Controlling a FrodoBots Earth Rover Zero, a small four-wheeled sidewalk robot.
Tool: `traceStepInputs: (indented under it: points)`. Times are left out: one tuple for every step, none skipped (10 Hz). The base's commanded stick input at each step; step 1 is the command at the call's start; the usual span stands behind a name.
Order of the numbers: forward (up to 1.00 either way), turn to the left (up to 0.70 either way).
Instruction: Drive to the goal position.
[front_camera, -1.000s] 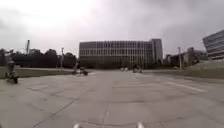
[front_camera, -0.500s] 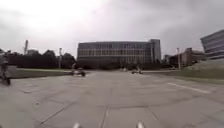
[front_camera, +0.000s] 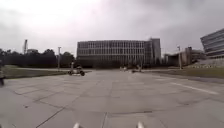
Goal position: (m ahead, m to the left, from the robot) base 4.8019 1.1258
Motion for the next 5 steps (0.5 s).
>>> traceStepInputs:
  points:
    - [0.5,0.0]
    - [0.5,0.0]
    - [0.5,0.0]
    - [0.5,0.0]
    - [0.5,0.0]
